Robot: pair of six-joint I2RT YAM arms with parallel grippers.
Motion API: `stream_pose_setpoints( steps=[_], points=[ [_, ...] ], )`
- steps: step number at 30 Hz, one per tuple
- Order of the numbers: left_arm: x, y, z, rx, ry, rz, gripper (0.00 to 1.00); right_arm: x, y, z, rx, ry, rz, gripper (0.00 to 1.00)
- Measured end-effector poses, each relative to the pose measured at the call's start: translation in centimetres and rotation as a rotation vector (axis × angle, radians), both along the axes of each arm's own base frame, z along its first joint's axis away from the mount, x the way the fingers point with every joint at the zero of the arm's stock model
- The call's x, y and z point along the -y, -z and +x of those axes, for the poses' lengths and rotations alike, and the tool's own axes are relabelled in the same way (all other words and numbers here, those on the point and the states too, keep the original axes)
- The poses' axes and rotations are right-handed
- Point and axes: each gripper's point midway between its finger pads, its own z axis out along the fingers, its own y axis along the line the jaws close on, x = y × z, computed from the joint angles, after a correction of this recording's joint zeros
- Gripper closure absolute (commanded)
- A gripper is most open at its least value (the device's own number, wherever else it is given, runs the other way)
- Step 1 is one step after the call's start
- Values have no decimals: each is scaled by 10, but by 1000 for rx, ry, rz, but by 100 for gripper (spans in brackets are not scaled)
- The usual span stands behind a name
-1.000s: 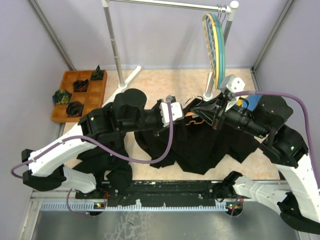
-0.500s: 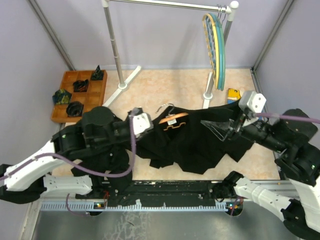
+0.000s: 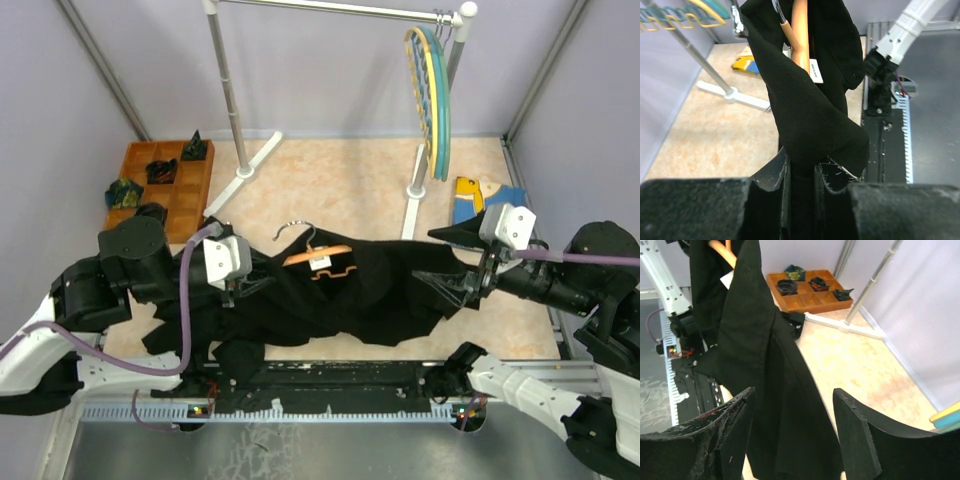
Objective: Place the shirt on the hanger
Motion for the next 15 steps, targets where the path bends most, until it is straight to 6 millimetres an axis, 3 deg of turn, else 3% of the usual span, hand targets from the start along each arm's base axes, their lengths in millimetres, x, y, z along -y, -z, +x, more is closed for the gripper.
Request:
stream_pose_setpoints(
  steps=[9,12,15],
  points=[
    [17,30,-16,-81,113,110,100,-15,31,-18,-102,-151,-83,40],
    [19,33,-19,-93,134,124,100,-22,51,-20,-169,-193,-125,44],
    [18,31,-23,-96,148,122,100,-28,69,-21,-236,-227,-160,56]
  ],
)
